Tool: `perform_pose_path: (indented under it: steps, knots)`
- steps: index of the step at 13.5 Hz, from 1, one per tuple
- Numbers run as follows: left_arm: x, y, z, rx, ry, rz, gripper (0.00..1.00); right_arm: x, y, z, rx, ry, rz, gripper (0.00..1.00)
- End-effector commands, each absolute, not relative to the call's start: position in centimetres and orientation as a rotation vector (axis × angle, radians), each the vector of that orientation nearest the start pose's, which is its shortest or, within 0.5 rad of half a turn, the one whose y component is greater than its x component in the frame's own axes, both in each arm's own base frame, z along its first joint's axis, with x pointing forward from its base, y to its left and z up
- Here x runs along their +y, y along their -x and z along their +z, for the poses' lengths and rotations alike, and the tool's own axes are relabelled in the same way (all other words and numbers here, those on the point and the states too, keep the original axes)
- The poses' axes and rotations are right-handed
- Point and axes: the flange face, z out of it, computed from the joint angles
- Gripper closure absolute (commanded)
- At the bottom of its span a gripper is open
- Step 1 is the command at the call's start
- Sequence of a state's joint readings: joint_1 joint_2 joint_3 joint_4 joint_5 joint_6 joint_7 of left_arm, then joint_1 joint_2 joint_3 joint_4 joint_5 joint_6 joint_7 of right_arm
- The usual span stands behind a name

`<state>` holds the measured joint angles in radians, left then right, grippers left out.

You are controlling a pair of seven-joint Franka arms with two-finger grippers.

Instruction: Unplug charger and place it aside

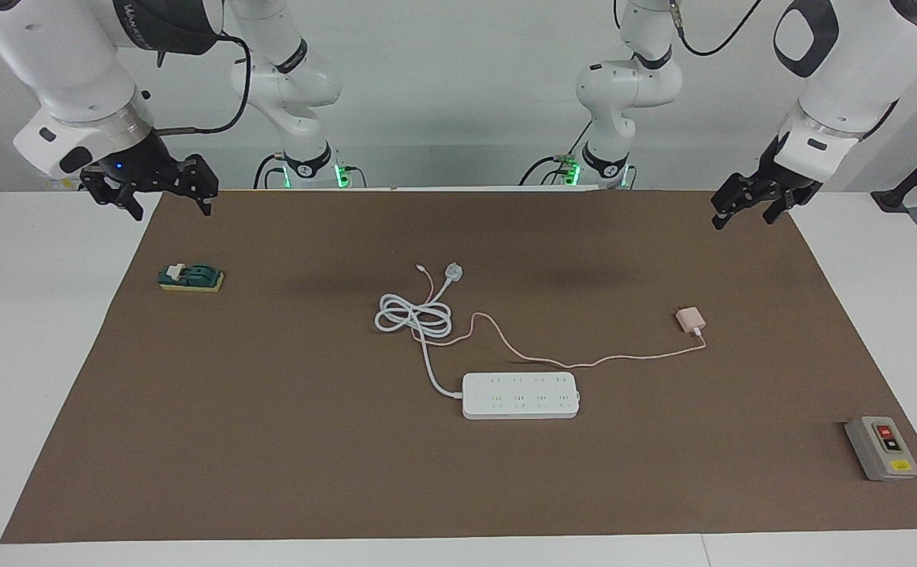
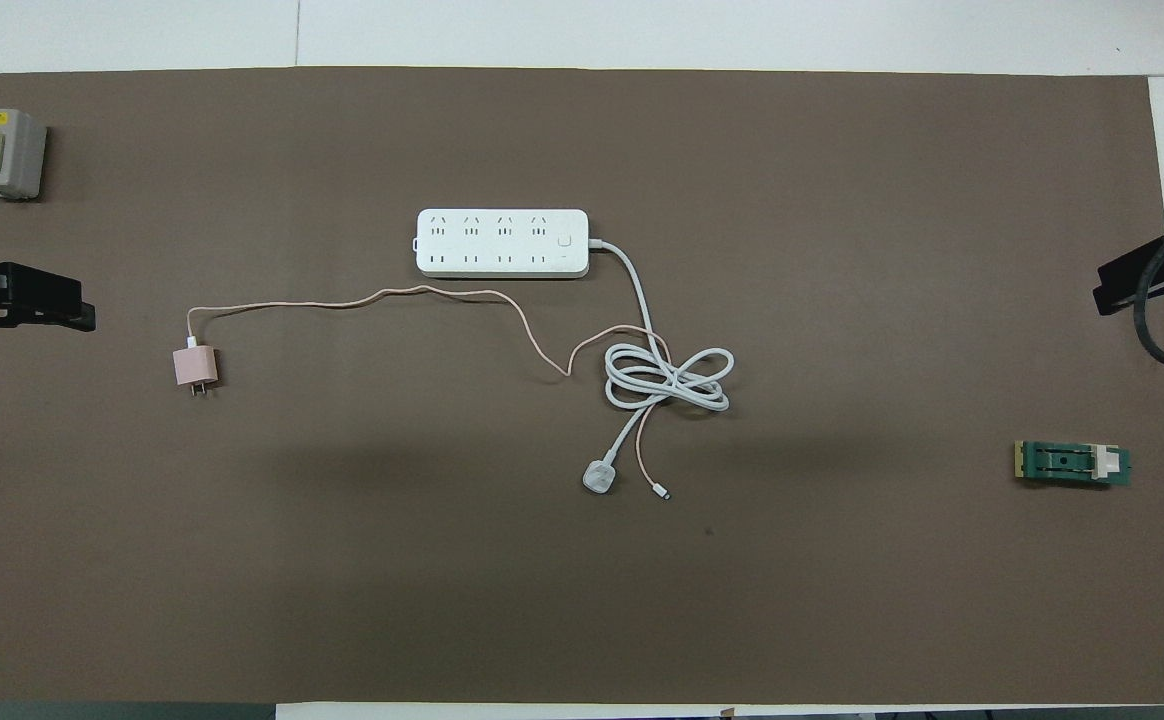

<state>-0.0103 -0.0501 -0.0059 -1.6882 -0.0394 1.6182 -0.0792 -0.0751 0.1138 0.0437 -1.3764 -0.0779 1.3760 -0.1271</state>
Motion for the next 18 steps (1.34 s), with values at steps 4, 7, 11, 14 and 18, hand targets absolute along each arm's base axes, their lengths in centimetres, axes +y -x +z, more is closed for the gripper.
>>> perform_pose_path:
  steps: [4,7,11,14,18]
  knots:
    - [-1.7,-54.1,60.3,-0.097,3.151,0.066,0.0,-4.0,-55.6,64.2,0.085,3.162,0.103,0.0]
    - [-2.3,-53.8,60.1,-0.073,3.15,0.076,0.0,-3.5,-52.5,64.2,0.086,3.172,0.056,0.0]
    - [-2.3,-53.9,59.9,0.066,3.155,0.061,0.0,-3.8,-51.9,64.2,0.098,3.173,0.044,0.0]
    - [-2.3,-54.0,59.8,0.086,3.155,0.046,0.0,-3.5,-51.9,64.2,0.093,3.151,0.061,0.0]
    - [-2.4,-53.9,59.7,0.134,3.153,0.051,0.0,-3.2,-51.5,64.2,0.079,3.15,0.091,0.0]
